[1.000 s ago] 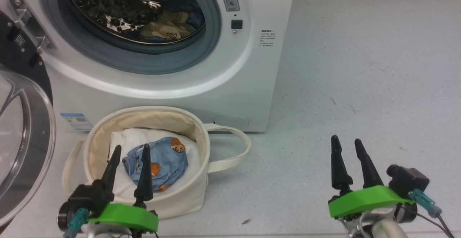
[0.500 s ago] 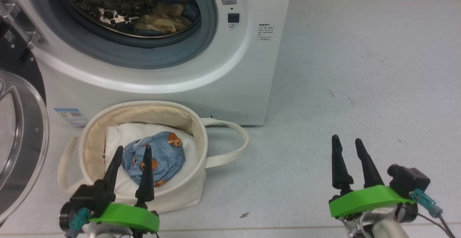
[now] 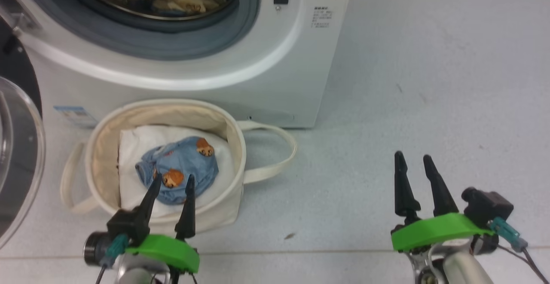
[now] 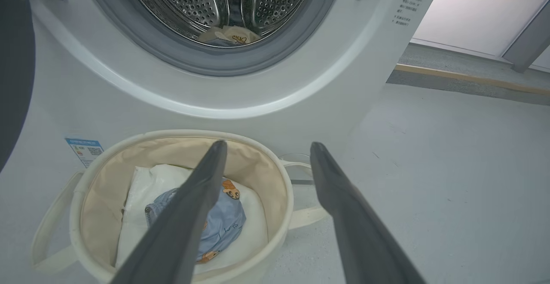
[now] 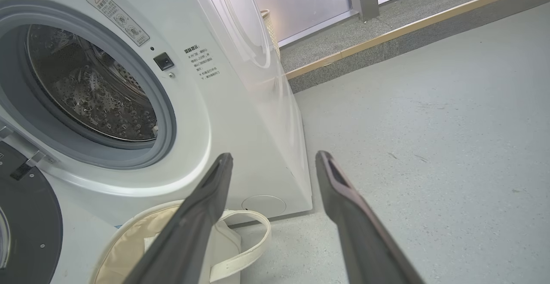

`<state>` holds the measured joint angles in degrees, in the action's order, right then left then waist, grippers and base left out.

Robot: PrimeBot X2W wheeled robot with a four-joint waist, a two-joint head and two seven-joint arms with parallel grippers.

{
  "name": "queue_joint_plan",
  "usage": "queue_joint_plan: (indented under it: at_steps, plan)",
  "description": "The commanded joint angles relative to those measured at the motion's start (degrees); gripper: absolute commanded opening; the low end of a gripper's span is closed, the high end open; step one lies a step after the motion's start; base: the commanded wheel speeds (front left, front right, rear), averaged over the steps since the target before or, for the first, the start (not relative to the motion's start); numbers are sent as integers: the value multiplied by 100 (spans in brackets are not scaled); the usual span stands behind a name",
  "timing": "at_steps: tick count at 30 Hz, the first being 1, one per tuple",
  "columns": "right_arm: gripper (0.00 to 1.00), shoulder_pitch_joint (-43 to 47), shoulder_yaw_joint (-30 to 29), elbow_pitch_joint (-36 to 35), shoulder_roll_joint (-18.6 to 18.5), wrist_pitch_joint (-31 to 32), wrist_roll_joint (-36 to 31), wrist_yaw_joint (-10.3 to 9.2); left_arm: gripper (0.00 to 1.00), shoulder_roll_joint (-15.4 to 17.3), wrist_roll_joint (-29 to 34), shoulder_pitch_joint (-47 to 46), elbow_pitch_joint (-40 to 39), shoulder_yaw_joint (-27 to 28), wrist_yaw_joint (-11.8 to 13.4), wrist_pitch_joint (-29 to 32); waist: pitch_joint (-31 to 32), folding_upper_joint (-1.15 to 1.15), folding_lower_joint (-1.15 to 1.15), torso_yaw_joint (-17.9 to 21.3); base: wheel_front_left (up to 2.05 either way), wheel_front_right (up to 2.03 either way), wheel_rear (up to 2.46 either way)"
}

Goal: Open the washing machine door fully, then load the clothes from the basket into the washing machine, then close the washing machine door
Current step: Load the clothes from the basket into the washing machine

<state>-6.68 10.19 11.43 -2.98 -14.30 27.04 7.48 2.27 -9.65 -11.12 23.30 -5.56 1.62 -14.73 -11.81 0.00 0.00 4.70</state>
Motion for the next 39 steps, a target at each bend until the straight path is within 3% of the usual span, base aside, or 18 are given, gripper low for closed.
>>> queue_joint_plan:
  at_steps: [1, 5, 11, 22, 27, 39]
  plan:
    - [100, -252, 161, -250, 11, -70, -51, 1, 100, 61, 86, -359, 6, 120, 64, -27, -373, 0, 0, -15, 0, 0, 0]
    - [100, -465, 193, -388, 11, -70, -85, 1, 100, 61, -68, -920, 576, 27, 10, -27, -1025, 0, 0, -42, 0, 0, 0]
    - [100, -906, 235, -519, 11, -70, -227, 1, 100, 100, 237, -2004, 1854, -59, -48, -27, -1994, 0, 0, -19, 0, 0, 0]
    - [100, -1407, 335, -755, 11, -70, 5, 1, 100, 611, 631, -3964, 4196, -293, -337, 3, -3210, 0, 0, 249, 0, 0, 0]
    - [100, -1596, 376, -830, 11, -70, 102, 1, 100, 870, 691, -4846, 4850, -343, -205, 572, -3588, 0, 0, 401, 0, 0, 0]
    - [100, -1725, 381, -928, 11, -70, 248, 1, 100, 1109, 920, -5701, 5051, -620, 374, 1986, -4063, 0, 0, 701, 0, 0, 0]
